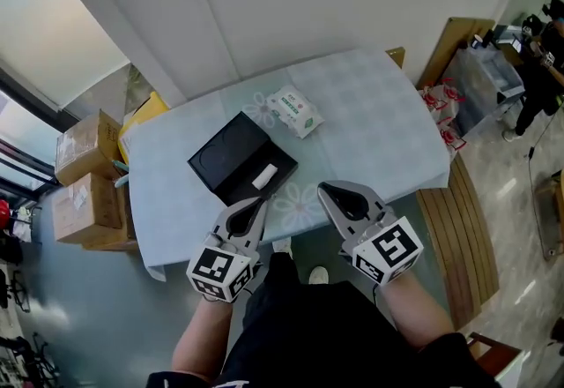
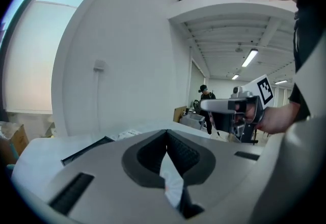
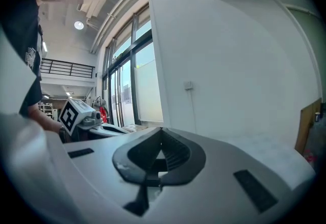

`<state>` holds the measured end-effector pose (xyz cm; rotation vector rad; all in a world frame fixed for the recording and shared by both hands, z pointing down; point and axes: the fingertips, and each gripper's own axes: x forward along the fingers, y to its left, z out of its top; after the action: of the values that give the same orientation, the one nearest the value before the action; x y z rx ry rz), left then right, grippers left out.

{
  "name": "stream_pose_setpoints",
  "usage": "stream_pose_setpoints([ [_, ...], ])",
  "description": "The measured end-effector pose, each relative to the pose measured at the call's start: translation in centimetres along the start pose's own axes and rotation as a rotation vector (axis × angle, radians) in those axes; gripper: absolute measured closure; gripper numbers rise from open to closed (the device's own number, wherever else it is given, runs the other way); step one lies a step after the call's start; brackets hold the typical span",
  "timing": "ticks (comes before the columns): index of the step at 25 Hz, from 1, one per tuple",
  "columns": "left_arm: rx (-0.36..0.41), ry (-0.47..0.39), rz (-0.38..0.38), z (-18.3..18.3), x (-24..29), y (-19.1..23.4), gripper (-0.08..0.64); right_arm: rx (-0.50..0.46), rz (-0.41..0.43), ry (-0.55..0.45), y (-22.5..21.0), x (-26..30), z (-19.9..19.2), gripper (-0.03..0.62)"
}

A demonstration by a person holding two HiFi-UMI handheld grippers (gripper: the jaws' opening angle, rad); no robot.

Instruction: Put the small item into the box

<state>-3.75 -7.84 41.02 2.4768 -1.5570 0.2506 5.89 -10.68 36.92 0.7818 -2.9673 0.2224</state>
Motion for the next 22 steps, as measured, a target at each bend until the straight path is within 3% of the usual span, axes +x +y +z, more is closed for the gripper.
stream_pose_setpoints([
  [10,0.024,-0.096,-0.019,2.4,-6.7,-4.2,0.552,-0.012,0.075,-0.006,5.0,-1.7,1.0,0.583],
  [22,0.015,-0.100,-0.060,1.6,-12.7,-3.3,0.552,-0.002,0.093,0.016,11.8,0.6,-0.1,0.583],
])
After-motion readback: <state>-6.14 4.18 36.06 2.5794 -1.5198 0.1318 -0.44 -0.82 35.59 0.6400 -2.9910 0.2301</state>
